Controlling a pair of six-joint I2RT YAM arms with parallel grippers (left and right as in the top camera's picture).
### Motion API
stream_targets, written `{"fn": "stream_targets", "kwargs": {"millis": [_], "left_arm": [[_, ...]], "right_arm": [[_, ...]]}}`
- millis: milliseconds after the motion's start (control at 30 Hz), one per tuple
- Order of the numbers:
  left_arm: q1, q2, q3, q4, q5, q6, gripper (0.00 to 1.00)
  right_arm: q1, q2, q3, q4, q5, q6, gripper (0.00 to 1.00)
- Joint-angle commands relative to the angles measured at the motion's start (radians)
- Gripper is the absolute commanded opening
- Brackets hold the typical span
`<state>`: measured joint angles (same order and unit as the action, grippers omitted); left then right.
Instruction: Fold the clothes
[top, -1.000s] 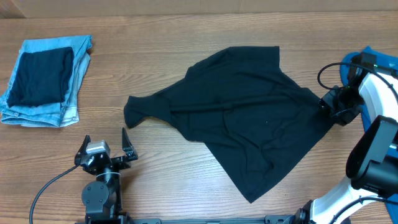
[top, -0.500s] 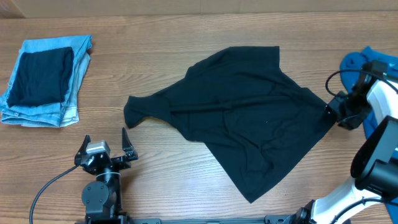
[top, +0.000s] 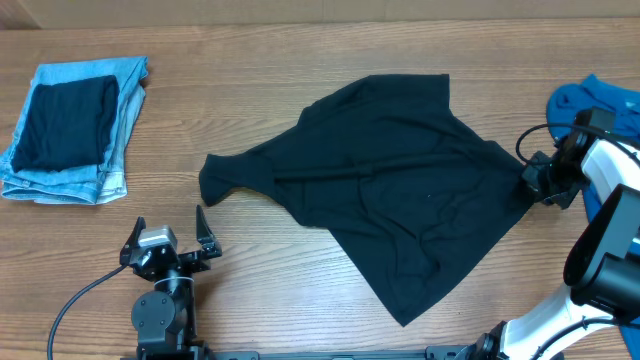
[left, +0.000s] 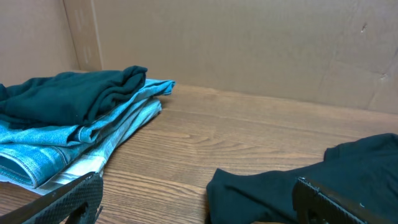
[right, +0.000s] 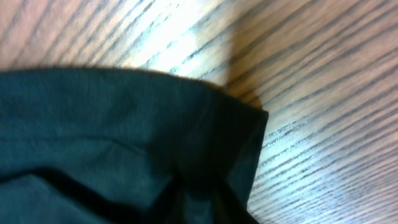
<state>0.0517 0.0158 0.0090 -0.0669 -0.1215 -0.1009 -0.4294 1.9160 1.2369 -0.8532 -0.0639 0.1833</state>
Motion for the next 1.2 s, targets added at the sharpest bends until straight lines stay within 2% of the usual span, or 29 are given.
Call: {"fn": "stream_targets", "kwargs": {"millis": [0, 33, 467, 633, 833, 1133, 1167], "left_arm": [[-0.008, -0.01, -0.004, 0.003, -0.016, 0.011, 1.0], [-0.008, -0.01, -0.004, 0.003, -0.016, 0.011, 1.0], [-0.008, -0.01, -0.004, 0.003, -0.016, 0.011, 1.0], [-0.008, -0.01, -0.004, 0.003, -0.016, 0.011, 1.0], [-0.008, -0.01, -0.004, 0.003, -0.016, 0.011, 1.0], [-0.008, -0.01, -0.004, 0.003, -0.016, 0.011, 1.0], [-0.008, -0.01, -0.004, 0.003, -0.016, 0.011, 1.0]], "right_arm": [[0.002, -0.004, -0.006, 0.019, -0.005, -0.006, 0.11], [0.002, -0.005, -0.005, 0.022, -0.005, -0.006, 0.04], [0.002, -0.005, 0.186, -0.132, 0.0, -0.035, 0.04], [0.002, -0.005, 0.196, -0.141, 0.132, -0.036, 0.04], [0.002, -0.005, 0.196, -0.109, 0.204, -0.188, 0.04], [0.002, -0.005, 0.196, 0.019, 0.221, -0.192, 0.04], [0.002, -0.005, 0.196, 0.024, 0.221, -0.192, 0.32]]}}
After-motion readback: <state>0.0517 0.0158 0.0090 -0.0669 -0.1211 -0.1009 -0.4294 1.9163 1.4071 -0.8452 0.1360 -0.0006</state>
